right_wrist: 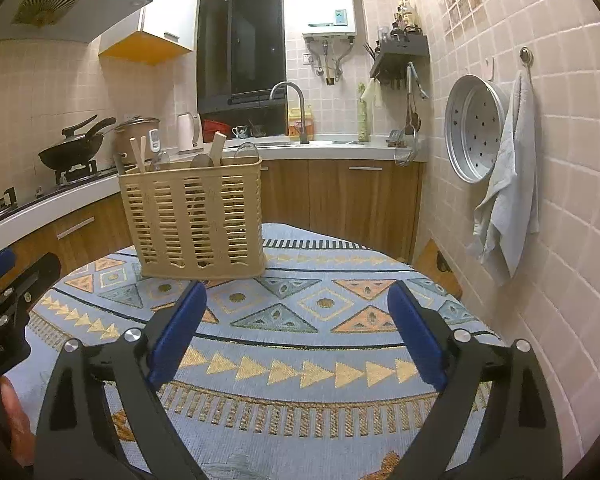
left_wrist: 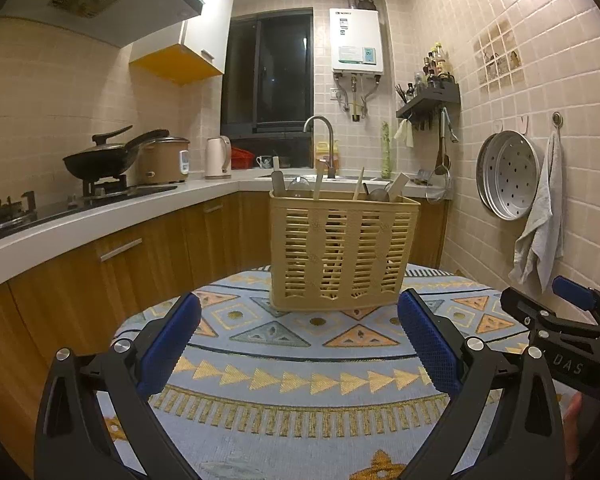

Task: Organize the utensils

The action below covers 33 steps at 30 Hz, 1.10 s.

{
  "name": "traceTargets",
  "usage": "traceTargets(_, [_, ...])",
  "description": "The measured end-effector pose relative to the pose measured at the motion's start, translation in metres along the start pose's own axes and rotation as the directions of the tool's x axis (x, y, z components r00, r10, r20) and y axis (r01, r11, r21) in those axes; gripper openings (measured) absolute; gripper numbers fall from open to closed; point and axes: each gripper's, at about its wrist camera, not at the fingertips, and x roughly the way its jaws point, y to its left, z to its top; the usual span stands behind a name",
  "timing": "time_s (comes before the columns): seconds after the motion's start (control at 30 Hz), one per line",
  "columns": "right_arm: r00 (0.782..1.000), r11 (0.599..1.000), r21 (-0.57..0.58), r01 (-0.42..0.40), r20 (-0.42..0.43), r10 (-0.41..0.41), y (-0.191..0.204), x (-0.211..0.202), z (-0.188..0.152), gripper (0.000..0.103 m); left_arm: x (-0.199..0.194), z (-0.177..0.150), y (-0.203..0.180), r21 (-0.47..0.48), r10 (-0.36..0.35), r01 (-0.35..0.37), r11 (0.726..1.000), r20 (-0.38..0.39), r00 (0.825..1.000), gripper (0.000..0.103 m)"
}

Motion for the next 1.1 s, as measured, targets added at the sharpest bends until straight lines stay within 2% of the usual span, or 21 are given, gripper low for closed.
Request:
traceTargets(0.53, [1.000, 1.000, -0.018, -0.005, -0.018, 0.004, 0.0035, 0.0034, -0.0022, 0.088, 0.0025, -0.0017, -0.0009, -0.005, 0.006, -0.007, 1.000, -0.018, 1.000, 0.095])
traceTargets(1.1, [1.000, 1.000, -0.014, -0.010, -0.015, 0.010, 0.0038, 0.0018, -0.0021, 0.094, 0.0032, -0.0001, -0.0009, -0.014, 0.033, -0.034, 0.999, -0.033, 0.999, 0.095])
